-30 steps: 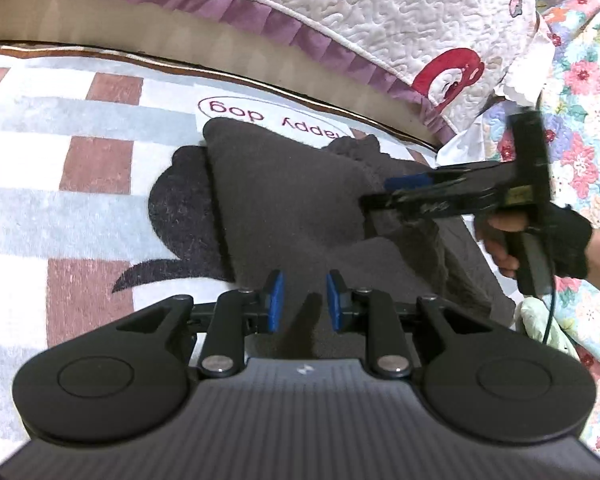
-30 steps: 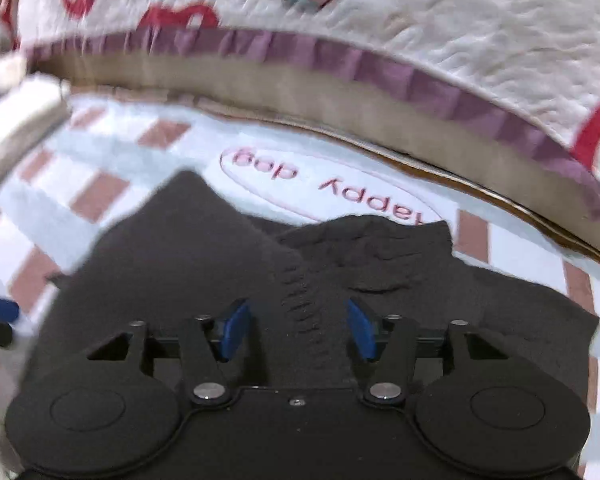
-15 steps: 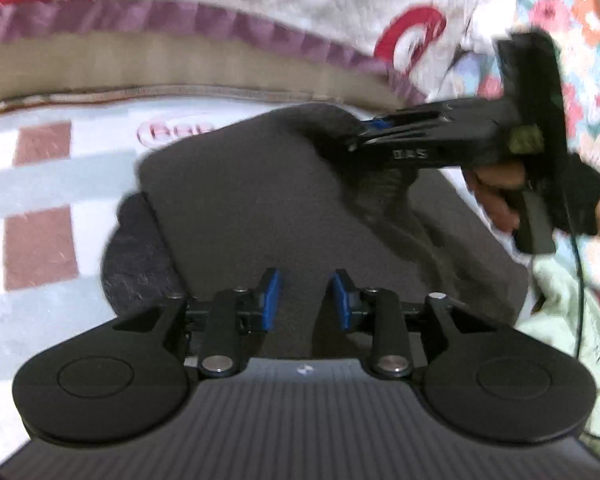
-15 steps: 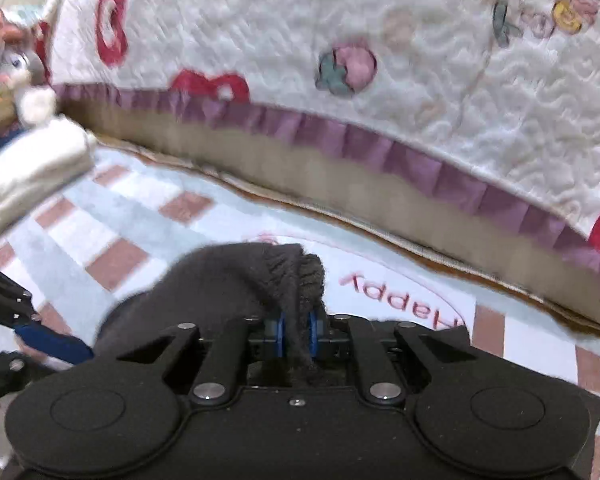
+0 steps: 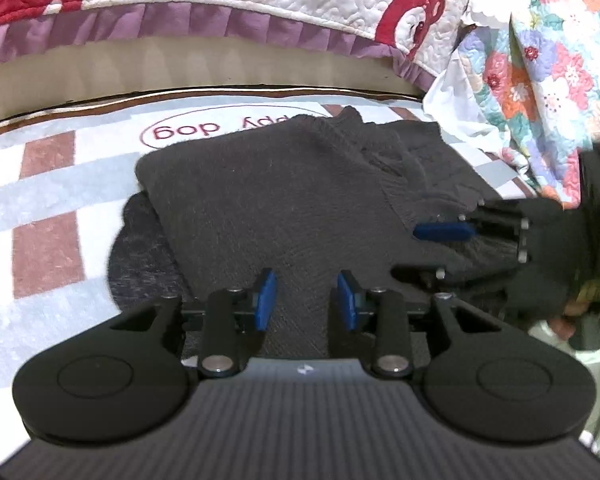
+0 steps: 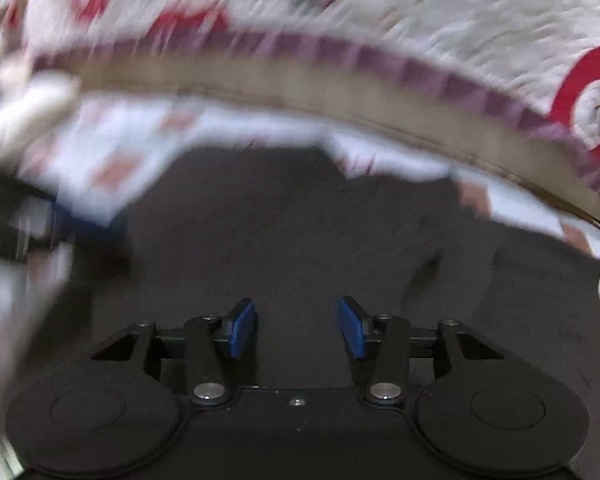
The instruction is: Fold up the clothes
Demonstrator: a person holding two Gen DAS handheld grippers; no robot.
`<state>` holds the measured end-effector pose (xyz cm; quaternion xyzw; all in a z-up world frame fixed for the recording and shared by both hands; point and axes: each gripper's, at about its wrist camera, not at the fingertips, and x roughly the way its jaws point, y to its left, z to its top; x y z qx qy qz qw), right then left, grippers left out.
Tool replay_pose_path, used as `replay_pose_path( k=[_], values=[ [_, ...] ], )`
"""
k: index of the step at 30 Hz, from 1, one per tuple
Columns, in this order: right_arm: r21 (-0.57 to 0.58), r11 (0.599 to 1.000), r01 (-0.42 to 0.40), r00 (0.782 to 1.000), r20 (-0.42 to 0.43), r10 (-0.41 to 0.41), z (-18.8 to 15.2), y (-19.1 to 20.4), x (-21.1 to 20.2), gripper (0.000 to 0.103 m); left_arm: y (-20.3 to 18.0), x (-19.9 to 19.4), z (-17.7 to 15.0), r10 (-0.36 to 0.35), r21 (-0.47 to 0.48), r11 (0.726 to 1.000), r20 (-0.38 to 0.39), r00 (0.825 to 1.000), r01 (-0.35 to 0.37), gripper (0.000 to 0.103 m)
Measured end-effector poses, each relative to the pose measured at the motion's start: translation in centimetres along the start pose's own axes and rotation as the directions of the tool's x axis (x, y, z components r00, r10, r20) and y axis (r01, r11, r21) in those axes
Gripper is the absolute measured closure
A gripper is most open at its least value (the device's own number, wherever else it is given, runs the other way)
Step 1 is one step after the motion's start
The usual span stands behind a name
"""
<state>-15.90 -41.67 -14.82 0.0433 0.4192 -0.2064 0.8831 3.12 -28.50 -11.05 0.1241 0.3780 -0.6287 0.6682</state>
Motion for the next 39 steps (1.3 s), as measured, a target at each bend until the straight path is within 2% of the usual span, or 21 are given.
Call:
replay_pose_path(
  k=[2,4,6,9,11,13,15,17,18,20,22,23,24,25,28,30,32,33,34,37,39],
  values=[
    [0.037,0.999,0.010,0.999,0.040,-0.012,-1.2,-0.7,-1.0,0.051,-0.7,-0.9,-0.3,0.046,0.018,0.999,0.046,0.998,-0.046,0.071],
    [0.172,0.985,0.002,0.999,0.044,-0.010,-1.7,-2.5,-2.5,0.051,-1.7,-1.8,-0.5,0.089,0.038,0.995,0.098,0.991,-0.093,0.072],
    [0.379,0.925,0.007,0.997,0.067,-0.035,-3.8,-5.5,-5.0,0.049,-2.6,-2.4,-0.6,0.107,0.045,0.993,0.121,0.987,-0.114,0.072],
    [0.619,0.784,0.046,0.993,0.055,-0.102,-7.9,-10.1,-8.7,0.048,-3.9,-2.2,-1.0,0.081,0.029,0.996,0.083,0.993,-0.084,0.072],
    [0.700,0.700,0.139,0.979,0.009,-0.203,-10.8,-13.0,-11.6,0.048,-5.1,-1.9,-1.4,0.064,0.041,0.997,0.056,0.996,-0.066,0.072],
    [0.780,0.598,0.182,0.965,-0.024,-0.261,-13.4,-15.5,-13.6,0.048,-6.7,-1.4,-1.8,0.059,0.084,0.995,0.022,0.998,-0.061,0.071],
    [0.874,0.462,0.152,0.966,-0.033,-0.255,-16.2,-17.8,-15.1,0.048,-7.8,-0.9,-2.2,0.059,0.104,0.993,-0.006,0.998,-0.058,0.071],
    [0.927,0.366,0.086,0.973,0.001,-0.230,-18.1,-18.9,-15.4,0.048,-8.6,-0.5,-2.5,0.048,0.098,0.994,-0.034,0.998,-0.045,0.072],
    [0.938,0.342,0.057,0.977,0.018,-0.212,-18.4,-19.2,-14.9,0.047,-8.8,-0.4,-2.6,0.030,0.083,0.996,-0.044,0.999,-0.027,0.073],
    [0.939,0.343,0.040,0.984,0.021,-0.174,-18.2,-19.3,-13.8,0.047,-8.7,-0.3,-2.5,-0.031,0.035,0.999,-0.068,0.997,0.034,0.074],
    [0.928,0.357,0.112,0.977,-0.037,-0.209,-17.3,-19.1,-12.5,0.048,-8.7,-0.2,-2.5,-0.097,0.003,0.995,-0.091,0.991,0.098,0.075],
    [0.927,0.331,0.178,0.954,-0.081,-0.287,-17.1,-18.6,-12.5,0.047,-8.6,0.1,-2.5,-0.130,-0.015,0.991,-0.111,0.985,0.130,0.075],
    [0.924,0.291,0.246,0.918,-0.126,-0.375,-17.0,-17.9,-12.6,0.044,-8.3,0.4,-2.7,-0.145,-0.052,0.989,-0.130,0.981,0.139,0.075],
    [0.932,0.259,0.252,0.907,-0.133,-0.400,-16.9,-17.8,-12.3,0.044,-7.9,0.8,-2.9,-0.156,-0.092,0.985,-0.148,0.977,0.144,0.075],
    [0.952,0.214,0.217,0.918,-0.125,-0.376,-16.7,-17.7,-11.4,0.045,-6.9,1.7,-3.4,-0.181,-0.182,0.972,-0.190,0.965,0.147,0.075],
    [0.959,0.214,0.185,0.933,-0.103,-0.346,-17.0,-17.6,-10.8,0.045,-6.8,1.9,-3.4,-0.178,-0.184,0.973,-0.198,0.964,0.142,0.075],
    [0.964,0.212,0.161,0.934,-0.079,-0.348,-17.7,-17.2,-10.4,0.045,-6.9,2.0,-3.4,-0.175,-0.180,0.974,-0.204,0.963,0.139,0.075],
    [0.966,0.231,0.117,0.927,-0.022,-0.375,-18.0,-16.9,-10.3,0.061,-7.0,2.1,-3.4,-0.174,-0.178,0.974,-0.206,0.963,0.138,0.075],
    [0.956,0.282,0.075,0.922,0.041,-0.384,-18.1,-16.7,-10.4,0.093,-7.0,2.1,-3.4,-0.174,-0.178,0.974,-0.209,0.962,0.138,0.075],
    [0.892,0.450,-0.047,0.928,0.205,-0.311,-14.1,-14.1,-11.8,0.094,-6.6,2.2,-3.5,-0.179,-0.201,0.970,-0.215,0.960,0.135,0.075],
    [0.826,0.548,-0.130,0.921,0.305,-0.242,-11.1,-12.1,-12.9,0.095,-6.4,2.3,-3.5,-0.181,-0.210,0.968,-0.223,0.958,0.134,0.075]
  ],
)
